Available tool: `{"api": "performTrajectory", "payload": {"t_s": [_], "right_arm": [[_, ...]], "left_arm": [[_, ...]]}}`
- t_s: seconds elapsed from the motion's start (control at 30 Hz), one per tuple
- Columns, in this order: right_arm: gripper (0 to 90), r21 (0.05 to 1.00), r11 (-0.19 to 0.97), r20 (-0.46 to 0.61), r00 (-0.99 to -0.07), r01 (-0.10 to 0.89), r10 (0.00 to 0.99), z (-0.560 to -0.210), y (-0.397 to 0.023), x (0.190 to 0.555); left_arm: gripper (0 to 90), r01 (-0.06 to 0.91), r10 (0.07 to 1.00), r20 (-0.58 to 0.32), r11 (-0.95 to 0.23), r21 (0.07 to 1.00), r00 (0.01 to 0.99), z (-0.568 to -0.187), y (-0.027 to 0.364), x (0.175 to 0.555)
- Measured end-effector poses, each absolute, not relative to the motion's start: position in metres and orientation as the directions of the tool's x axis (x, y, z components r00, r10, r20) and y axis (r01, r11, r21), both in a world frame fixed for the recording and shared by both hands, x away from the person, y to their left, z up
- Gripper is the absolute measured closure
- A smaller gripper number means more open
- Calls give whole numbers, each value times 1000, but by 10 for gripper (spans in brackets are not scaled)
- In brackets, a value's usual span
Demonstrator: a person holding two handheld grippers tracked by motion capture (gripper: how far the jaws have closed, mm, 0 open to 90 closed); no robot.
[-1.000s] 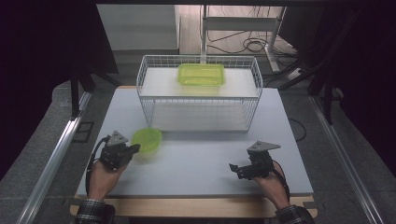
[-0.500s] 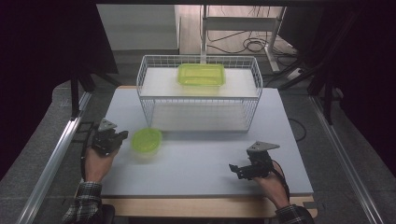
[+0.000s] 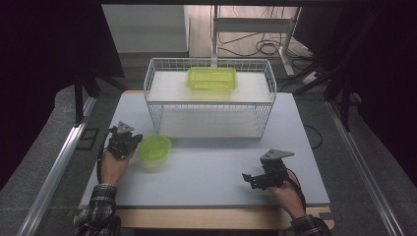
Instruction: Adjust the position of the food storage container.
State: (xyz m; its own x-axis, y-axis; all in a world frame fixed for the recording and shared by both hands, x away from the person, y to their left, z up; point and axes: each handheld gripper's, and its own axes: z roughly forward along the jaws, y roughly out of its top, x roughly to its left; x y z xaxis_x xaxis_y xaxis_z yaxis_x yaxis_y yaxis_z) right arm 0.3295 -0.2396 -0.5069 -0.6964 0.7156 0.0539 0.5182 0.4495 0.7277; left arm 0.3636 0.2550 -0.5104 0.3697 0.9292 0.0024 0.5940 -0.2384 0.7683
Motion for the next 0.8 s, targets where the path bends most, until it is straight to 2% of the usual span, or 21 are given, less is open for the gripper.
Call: {"api": "performTrajectory", "payload": {"t_s": [0.37, 0.8], "right_arm": [[41, 721, 460, 53, -703, 518, 709, -508, -238, 329], [45, 713, 478, 45, -713, 513, 699, -509, -238, 330]], "left_arm": [[900, 594, 917, -25, -237, 769, 398, -510, 240, 355], [900, 580, 894, 2, -293, 760, 449, -506, 202, 344]]}}
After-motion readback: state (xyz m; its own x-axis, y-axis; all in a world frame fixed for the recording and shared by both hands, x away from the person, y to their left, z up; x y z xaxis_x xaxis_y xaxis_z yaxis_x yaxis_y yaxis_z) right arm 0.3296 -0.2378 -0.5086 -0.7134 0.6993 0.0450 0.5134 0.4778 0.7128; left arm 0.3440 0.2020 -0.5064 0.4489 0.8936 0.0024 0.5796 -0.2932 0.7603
